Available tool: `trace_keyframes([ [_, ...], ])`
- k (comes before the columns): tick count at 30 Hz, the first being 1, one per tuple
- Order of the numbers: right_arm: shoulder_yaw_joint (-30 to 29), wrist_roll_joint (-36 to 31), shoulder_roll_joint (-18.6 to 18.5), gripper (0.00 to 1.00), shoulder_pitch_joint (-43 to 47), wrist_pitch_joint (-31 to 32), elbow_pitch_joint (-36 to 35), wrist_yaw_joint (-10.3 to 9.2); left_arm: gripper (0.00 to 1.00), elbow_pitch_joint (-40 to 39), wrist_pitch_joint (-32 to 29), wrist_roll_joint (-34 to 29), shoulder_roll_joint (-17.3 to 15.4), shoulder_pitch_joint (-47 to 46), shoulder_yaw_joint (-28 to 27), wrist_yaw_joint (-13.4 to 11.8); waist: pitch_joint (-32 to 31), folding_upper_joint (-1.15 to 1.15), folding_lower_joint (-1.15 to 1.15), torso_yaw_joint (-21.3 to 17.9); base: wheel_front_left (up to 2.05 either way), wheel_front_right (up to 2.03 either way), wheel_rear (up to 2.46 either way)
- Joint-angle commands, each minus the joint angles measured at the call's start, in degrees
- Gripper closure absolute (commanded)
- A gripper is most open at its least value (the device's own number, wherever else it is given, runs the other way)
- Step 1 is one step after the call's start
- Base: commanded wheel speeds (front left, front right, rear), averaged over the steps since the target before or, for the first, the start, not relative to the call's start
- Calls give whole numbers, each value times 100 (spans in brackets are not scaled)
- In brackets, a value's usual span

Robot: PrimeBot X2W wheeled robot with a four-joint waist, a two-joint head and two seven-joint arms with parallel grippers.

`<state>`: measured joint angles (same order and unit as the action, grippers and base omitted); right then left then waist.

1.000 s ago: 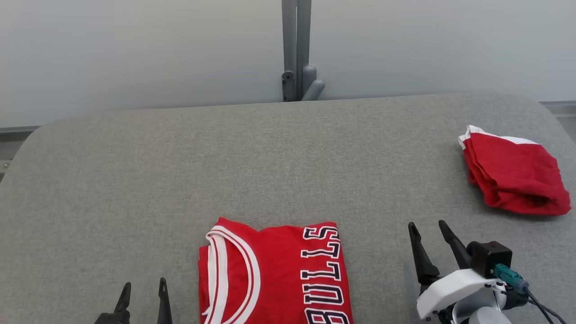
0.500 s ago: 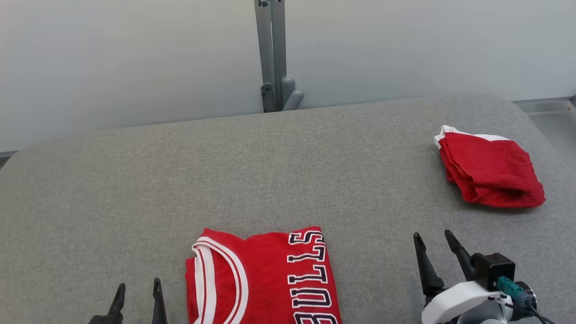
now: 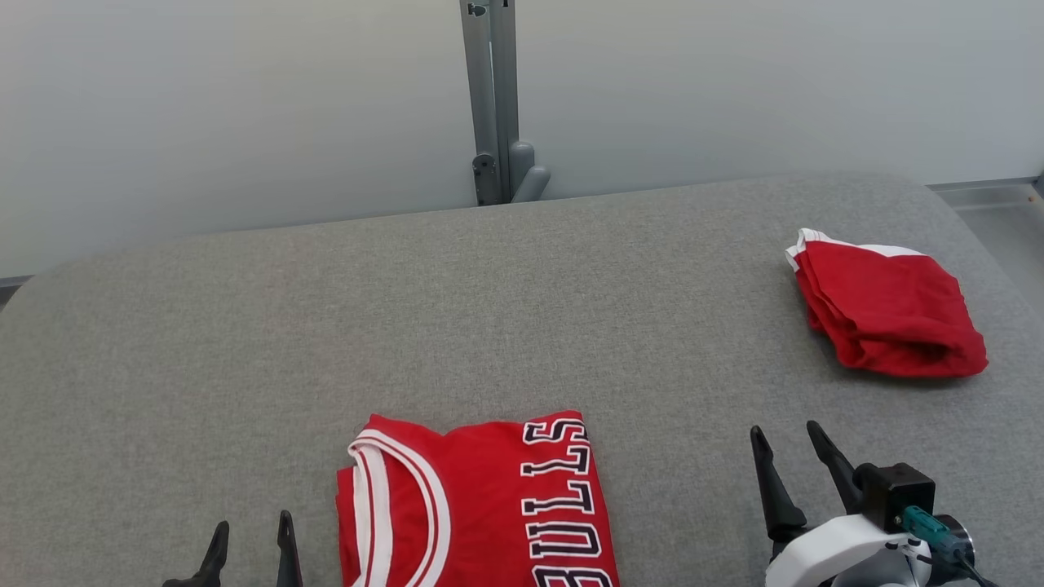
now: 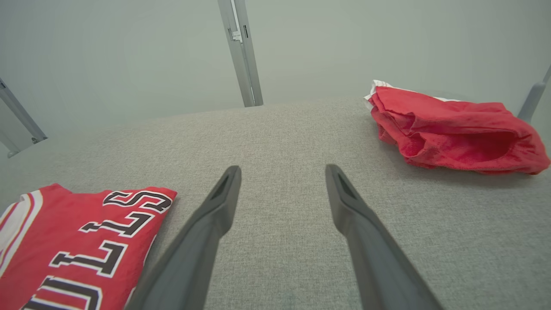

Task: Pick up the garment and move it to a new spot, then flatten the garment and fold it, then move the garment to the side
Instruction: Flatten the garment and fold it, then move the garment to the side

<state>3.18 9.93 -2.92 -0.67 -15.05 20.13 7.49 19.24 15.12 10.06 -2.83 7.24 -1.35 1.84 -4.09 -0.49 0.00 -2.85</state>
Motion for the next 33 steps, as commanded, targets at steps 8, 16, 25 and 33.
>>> trace_keyframes([
  [8, 15, -13, -8, 0, 4, -14, 20, -1, 0, 50, -2, 41, -18, 27, 45, 12, 23, 49, 0, 4, 0, 0, 0],
  [16, 14, 24, -8, 0, 69, -14, 44, -1, 0, 82, -2, 75, -18, 46, 87, 25, -9, 49, 0, 56, 0, 0, 0],
  [25, 310, 193, -8, 0, 141, -14, 98, -1, 0, 191, -2, -6, -19, -94, 276, 110, 143, 49, 0, 505, 0, 0, 0],
  [33, 999, 869, -9, 0, -116, -14, 479, -1, 0, 211, -2, -148, -18, -75, 323, 167, 342, 49, 0, 1257, 0, 0, 0],
])
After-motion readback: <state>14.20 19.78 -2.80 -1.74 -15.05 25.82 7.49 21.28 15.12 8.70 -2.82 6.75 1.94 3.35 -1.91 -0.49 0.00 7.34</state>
